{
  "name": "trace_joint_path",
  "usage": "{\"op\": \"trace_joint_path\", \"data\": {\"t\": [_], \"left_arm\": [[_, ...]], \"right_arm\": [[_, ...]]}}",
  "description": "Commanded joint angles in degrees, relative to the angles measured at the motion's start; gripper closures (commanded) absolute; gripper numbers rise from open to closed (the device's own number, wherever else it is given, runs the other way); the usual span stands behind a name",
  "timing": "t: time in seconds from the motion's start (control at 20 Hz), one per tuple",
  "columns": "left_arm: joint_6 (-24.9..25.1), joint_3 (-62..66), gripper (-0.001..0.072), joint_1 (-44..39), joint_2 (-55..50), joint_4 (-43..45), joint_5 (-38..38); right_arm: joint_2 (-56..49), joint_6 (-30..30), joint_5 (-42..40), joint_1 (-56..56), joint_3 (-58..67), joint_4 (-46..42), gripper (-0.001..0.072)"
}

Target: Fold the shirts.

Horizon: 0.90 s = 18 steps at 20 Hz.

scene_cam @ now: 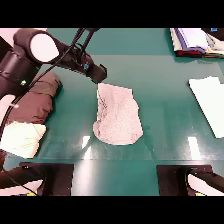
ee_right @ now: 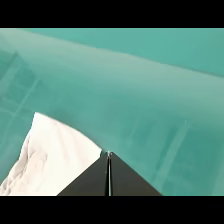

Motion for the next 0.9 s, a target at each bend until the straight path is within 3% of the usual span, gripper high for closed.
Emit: {"op": "trace_joint_path", "data": {"t": [0.0, 0.2, 0.35, 0.45, 0.7, 0.8, 0.85], "left_arm": [[-3.58, -1.88, 0.0139, 7.50, -4.70, -4.48, 0.57], [-3.37, -3.52, 0.0139, 14.16, -16.70, -18.43, -1.27], [-3.30, -3.74, 0.0139, 14.29, -23.80, -19.39, -6.97], [-0.72, -4.48, 0.0140, 14.19, -25.00, -20.87, -9.70], [0.68, -9.70, 0.0141, 12.13, -25.00, -21.24, -9.66], [1.16, -10.36, 0.0311, 10.56, -24.98, -21.27, -9.27], [1.18, -10.36, 0.0330, 10.05, -24.81, -21.59, -8.83]], "right_arm": [[0.02, 0.04, 3.13, -0.07, 0.11, 0.07, 0.0697], [0.02, 0.04, 5.35, -0.07, 0.11, 0.42, 0.0697], [0.02, 0.07, 6.58, -0.07, 0.11, 0.39, 0.0697], [0.00, 0.07, 6.43, -0.07, 0.11, 0.37, 0.0697], [0.02, 0.07, 6.38, -0.07, -1.92, 0.39, 0.0697], [0.02, 0.07, 6.36, -0.07, -4.22, 0.39, 0.0697], [0.02, 0.07, 6.38, -0.07, -5.40, 0.39, 0.0697]]}}
